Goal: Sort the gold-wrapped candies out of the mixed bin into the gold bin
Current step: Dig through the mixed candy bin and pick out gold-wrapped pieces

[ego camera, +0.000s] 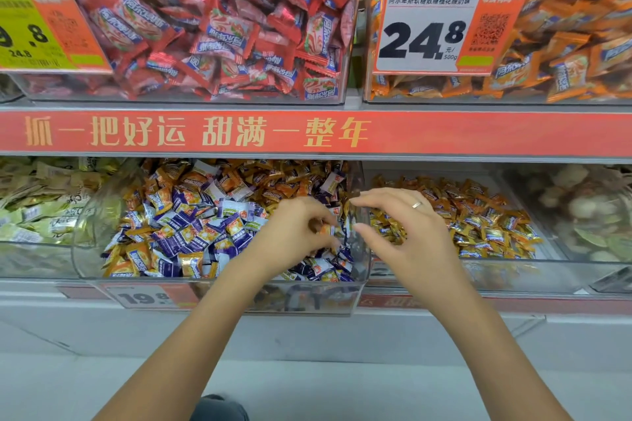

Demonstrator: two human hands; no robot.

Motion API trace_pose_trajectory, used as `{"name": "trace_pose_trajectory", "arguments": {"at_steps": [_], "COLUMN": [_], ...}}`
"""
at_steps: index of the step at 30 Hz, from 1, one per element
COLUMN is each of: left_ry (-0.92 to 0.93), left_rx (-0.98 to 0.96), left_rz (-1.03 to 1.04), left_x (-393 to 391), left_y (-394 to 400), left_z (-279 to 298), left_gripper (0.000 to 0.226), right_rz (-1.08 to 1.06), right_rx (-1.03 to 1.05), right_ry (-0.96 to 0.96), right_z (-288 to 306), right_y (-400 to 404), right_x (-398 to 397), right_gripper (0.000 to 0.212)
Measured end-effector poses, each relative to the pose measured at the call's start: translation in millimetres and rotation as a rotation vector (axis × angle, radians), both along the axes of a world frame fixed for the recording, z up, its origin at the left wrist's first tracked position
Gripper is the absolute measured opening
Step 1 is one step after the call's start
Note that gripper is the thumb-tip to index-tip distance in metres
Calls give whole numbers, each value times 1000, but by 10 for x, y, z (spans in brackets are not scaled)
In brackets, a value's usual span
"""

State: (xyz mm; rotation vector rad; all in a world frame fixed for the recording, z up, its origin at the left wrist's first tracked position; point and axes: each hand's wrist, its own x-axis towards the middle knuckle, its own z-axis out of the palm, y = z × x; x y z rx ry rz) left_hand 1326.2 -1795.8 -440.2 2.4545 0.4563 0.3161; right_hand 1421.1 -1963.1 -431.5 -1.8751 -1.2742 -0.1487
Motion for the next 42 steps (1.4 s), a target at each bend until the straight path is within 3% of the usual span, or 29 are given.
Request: {"name": "trace_pose_trajectory", "arguments": {"at_steps": [3,5,8,9,11,12,14,16,18,21,27,30,37,39,42], "left_ry": [-186,-189,-128,-119,-111,-89,34,219,352,385,369,369,220,214,133], "left_rx": [-519,-809,-996,-942,-616,-415,-113,68,290,503,376,414,151,97,-70], "left_rz": [72,20,-9,12,130,195,211,140,93,125,120,111,112,127,181], "left_x": [-115,-152,-194,-218,-258,-273,-258,-165,-56,26,92,116,66,48,3], "left_y": [-93,-192,-199,-126,107,225,351,323,243,221,351,322,341,328,336], "left_z": [237,339,421,435,407,373,269,147,48,-36,-89,-78,-44,-20,76], "left_gripper": [29,38,49,50,46,45,54,78,92,93,86,66,24,33,28], "right_rz": [94,134,72,4,-206,-314,-423,-392,-351,-333,-274,-267,-271,-255,-241], "right_rx": [-32,-16,133,201,226,102,-337,-521,-437,-318,-244,-212,-234,-227,-163], "right_ry": [-50,-76,-43,-16,12,13,77,250,304,263,276,273,260,249,237], "right_z": [11,6,45,66,86,54,-54,-122,-111,-89,-162,-164,-113,-81,-7], "right_y": [16,43,35,12,-49,-73,-98,-94,-87,-78,-78,-97,-94,-95,-101], "right_x": [-8,-30,-61,-52,45,137,301,363,349,310,301,294,273,250,210], "right_gripper": [34,33,24,22,27,34,54,62,59,52,47,45,44,42,37]}}
